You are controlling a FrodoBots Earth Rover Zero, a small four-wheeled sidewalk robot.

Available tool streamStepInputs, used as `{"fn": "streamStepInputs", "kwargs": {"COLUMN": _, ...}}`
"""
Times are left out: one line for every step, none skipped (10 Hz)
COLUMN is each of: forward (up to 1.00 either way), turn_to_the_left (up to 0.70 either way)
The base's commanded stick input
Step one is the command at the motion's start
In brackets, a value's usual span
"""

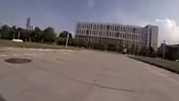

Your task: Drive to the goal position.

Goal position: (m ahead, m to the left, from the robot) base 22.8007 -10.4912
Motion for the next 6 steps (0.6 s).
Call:
{"fn": "streamStepInputs", "kwargs": {"forward": 1.0, "turn_to_the_left": -0.36}}
{"fn": "streamStepInputs", "kwargs": {"forward": 1.0, "turn_to_the_left": -0.12}}
{"fn": "streamStepInputs", "kwargs": {"forward": 1.0, "turn_to_the_left": 0.04}}
{"fn": "streamStepInputs", "kwargs": {"forward": 1.0, "turn_to_the_left": 0.04}}
{"fn": "streamStepInputs", "kwargs": {"forward": 1.0, "turn_to_the_left": 0.04}}
{"fn": "streamStepInputs", "kwargs": {"forward": 1.0, "turn_to_the_left": 0.04}}
